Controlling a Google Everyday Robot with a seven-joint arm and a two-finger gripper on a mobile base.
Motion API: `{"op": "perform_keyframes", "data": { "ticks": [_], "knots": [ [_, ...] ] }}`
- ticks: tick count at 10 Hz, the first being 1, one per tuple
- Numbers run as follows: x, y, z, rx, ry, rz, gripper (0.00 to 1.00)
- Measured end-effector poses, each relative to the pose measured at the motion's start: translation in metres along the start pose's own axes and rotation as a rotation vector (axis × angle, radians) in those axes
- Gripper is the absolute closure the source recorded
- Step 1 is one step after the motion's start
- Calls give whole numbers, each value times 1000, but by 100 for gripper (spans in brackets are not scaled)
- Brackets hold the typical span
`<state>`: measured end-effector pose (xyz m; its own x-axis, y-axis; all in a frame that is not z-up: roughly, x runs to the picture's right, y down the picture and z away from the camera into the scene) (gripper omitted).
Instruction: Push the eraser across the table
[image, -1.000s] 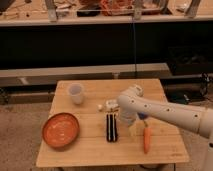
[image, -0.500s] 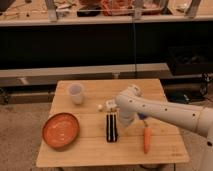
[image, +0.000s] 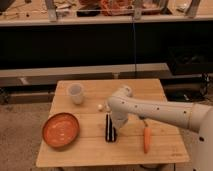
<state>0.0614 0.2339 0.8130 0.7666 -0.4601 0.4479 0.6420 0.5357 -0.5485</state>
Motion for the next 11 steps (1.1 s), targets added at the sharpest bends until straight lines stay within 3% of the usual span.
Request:
{"op": "perform_keyframes", "data": {
  "ticks": [11],
  "knots": [
    [-34,-27,6,0,18,-109,98]
  ]
}}
